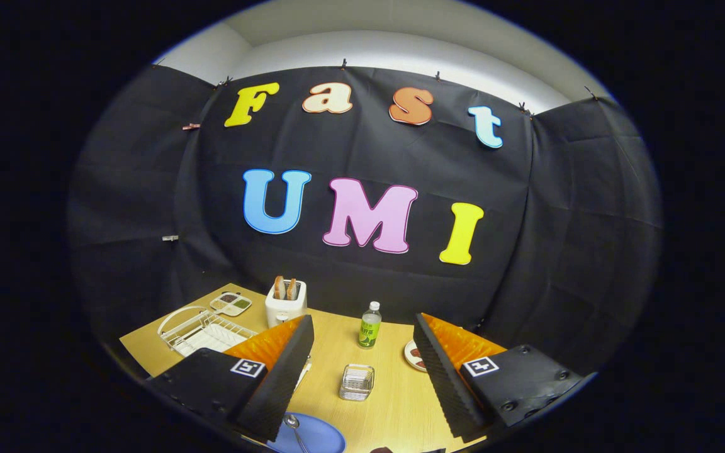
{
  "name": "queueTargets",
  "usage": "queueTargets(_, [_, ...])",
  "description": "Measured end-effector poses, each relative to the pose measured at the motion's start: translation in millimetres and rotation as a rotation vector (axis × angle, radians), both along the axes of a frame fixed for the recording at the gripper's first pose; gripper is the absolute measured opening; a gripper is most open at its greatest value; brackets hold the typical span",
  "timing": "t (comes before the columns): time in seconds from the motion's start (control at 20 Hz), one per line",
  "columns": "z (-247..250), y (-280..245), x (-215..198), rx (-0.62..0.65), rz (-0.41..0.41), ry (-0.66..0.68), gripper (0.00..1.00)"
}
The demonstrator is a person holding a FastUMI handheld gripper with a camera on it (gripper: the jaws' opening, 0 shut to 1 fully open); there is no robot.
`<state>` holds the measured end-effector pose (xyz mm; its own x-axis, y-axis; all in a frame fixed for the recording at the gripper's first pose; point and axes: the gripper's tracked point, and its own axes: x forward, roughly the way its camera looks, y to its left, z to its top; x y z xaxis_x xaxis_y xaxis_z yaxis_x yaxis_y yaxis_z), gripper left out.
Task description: Take the plate from the dish rack, then take the spoon from the basket and place it into the plate.
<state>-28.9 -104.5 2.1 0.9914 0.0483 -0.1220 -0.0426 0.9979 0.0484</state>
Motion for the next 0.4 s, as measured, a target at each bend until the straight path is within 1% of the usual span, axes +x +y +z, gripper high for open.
queueTargets(0.4, [-10, -16, 0, 0.073, -0.046, 0.021, 0.98])
